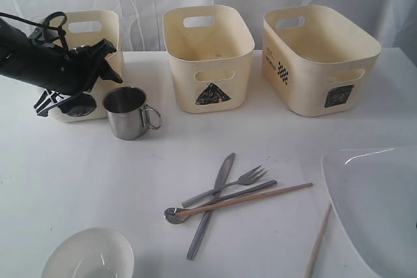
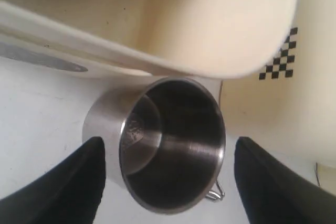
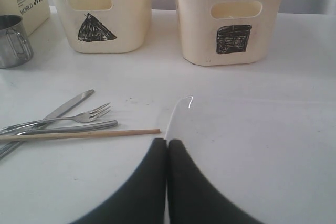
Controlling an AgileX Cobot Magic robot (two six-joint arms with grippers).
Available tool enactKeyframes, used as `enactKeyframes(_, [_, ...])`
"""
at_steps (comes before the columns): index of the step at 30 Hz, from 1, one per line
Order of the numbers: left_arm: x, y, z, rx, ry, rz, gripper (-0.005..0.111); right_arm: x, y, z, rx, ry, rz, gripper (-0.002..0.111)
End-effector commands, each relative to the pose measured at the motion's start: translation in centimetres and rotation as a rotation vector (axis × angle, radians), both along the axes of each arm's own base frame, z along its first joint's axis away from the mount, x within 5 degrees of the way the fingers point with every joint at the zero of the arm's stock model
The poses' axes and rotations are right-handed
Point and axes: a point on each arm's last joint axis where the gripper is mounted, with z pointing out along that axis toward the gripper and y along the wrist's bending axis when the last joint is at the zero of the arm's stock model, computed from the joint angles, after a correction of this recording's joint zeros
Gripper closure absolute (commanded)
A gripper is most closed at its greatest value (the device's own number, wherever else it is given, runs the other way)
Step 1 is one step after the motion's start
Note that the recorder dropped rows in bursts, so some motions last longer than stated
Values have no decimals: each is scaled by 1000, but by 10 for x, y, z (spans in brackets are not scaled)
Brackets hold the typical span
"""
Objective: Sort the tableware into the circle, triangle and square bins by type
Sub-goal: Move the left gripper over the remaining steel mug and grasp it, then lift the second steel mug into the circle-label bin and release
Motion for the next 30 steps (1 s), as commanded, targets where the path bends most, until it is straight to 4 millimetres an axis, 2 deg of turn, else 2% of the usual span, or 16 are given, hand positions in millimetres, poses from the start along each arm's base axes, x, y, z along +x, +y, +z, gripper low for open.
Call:
enactKeyframes(1, [2, 0, -12, 0, 36, 18, 35, 0, 0, 0, 3, -7, 0, 108])
enactKeyframes(9, [7, -2, -44, 21, 117, 12, 36, 0, 0, 0, 3, -7, 0, 108])
enactKeyframes(13, [7, -2, -48, 25, 123, 11, 41, 0, 0, 0, 3, -7, 0, 108])
enactKeyframes(15, [7, -2, -48, 25, 123, 11, 51, 0, 0, 0, 3, -7, 0, 108])
enactKeyframes(19, [5, -3, -48, 20, 143, -7, 80, 0, 0, 0, 3, -7, 0, 108])
enactKeyframes(23, [2, -5, -49, 33, 160, -66, 104, 0, 0, 0, 3, -7, 0, 108])
enactKeyframes(30, [-11, -11, -47, 34, 224, -228, 107, 0, 0, 0, 3, -7, 0, 108])
